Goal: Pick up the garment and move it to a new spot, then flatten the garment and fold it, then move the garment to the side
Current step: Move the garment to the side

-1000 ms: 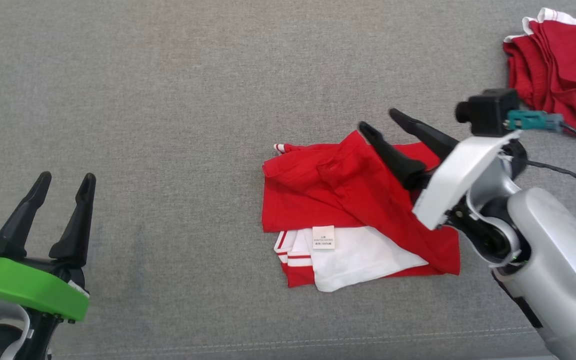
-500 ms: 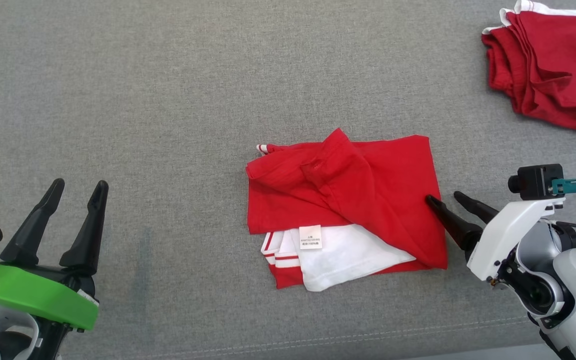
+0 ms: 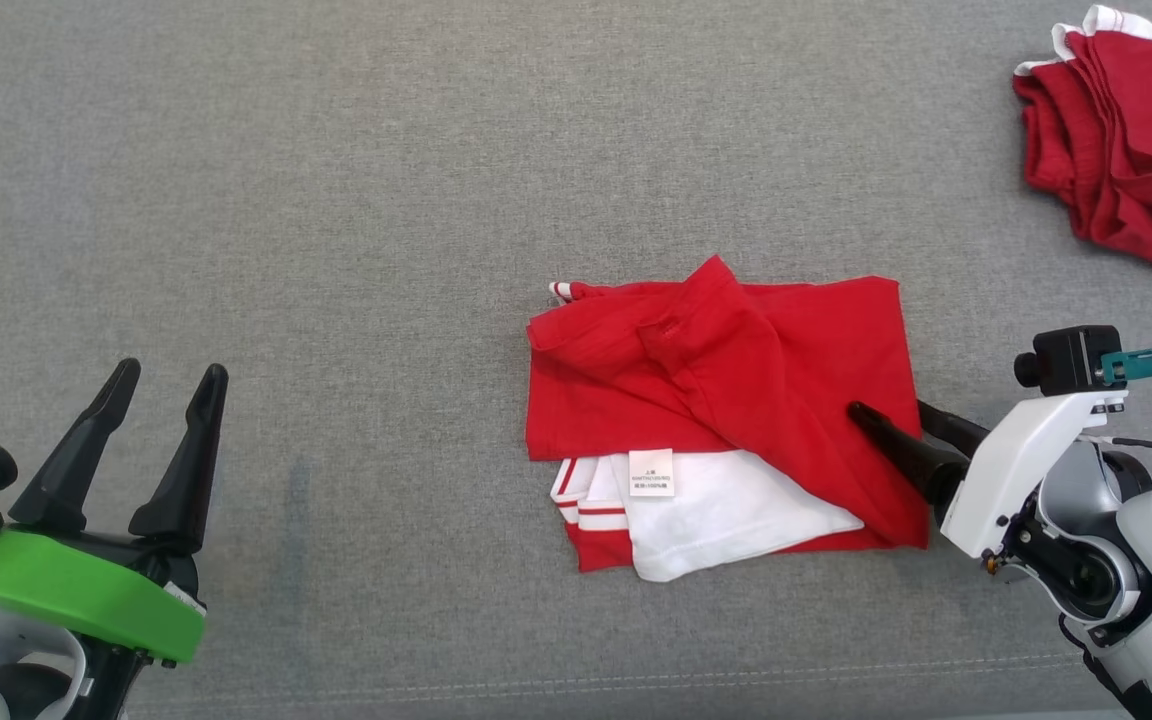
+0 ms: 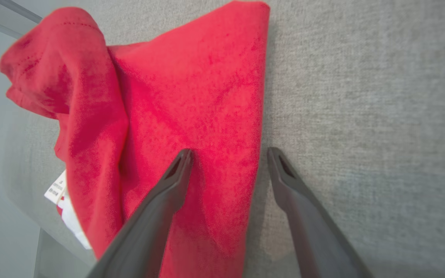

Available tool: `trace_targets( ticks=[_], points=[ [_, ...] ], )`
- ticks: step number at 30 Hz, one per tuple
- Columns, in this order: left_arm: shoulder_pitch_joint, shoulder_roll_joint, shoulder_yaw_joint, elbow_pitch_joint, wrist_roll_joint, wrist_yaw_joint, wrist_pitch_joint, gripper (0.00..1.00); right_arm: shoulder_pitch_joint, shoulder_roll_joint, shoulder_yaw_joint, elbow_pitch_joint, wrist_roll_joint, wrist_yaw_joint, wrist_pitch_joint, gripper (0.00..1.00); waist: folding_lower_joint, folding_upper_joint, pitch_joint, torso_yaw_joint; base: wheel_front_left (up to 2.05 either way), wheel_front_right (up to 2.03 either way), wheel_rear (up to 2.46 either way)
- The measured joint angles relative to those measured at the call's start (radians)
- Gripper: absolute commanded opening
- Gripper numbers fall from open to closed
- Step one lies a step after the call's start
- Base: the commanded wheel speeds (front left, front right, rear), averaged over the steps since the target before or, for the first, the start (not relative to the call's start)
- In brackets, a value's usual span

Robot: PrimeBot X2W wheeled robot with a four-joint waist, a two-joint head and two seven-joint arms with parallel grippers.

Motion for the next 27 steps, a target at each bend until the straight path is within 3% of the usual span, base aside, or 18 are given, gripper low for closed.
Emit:
trace_targets(
  ticks=[5, 6, 7, 8, 9, 18, 27],
  points=[
    [0.000, -0.002, 0.002, 0.002, 0.000, 0.000, 0.000, 1.00, -0.021, -0.006, 0.001, 0.007, 0.011, 0.002, 0.035, 1.00, 0.0000, 0.0000, 0.003, 0.023, 0.00, 0.00, 0.00],
    [0.000, -0.002, 0.002, 0.002, 0.000, 0.000, 0.000, 1.00, -0.021, -0.006, 0.001, 0.007, 0.011, 0.002, 0.035, 0.77, 0.0000, 0.0000, 0.003, 0.023, 0.00, 0.00, 0.00],
    [0.000, -0.002, 0.003, 0.003, 0.000, 0.000, 0.000, 1.00, -0.026, -0.008, 0.001, 0.009, 0.017, 0.003, 0.041, 0.42, 0.0000, 0.0000, 0.003, 0.026, 0.00, 0.00, 0.00],
    [0.000, -0.003, 0.005, 0.004, 0.000, 0.000, -0.001, 1.00, -0.031, -0.009, 0.001, 0.010, 0.023, 0.007, 0.050, 0.14, 0.0000, 0.0000, 0.003, 0.029, 0.00, 0.00, 0.00],
    [0.000, -0.003, 0.008, 0.006, 0.000, 0.000, -0.001, 1.00, -0.036, -0.009, 0.001, 0.011, 0.029, 0.008, 0.059, 0.00, 0.0000, 0.0000, 0.003, 0.032, 0.00, 0.00, 0.00],
    [0.000, -0.005, 0.013, 0.011, 0.000, 0.001, -0.009, 1.00, -0.063, -0.039, -0.016, -0.001, 0.077, 0.011, 0.133, 0.00, 0.0000, 0.0000, -0.002, 0.036, 0.00, 0.00, 0.00],
    [0.001, -0.009, 0.012, 0.022, 0.000, 0.001, -0.016, 1.00, -0.148, -0.166, -0.057, -0.105, 0.056, 0.019, 0.186, 0.00, 0.0000, 0.0000, -0.014, 0.030, 0.00, 0.00, 0.00]
  ],
)
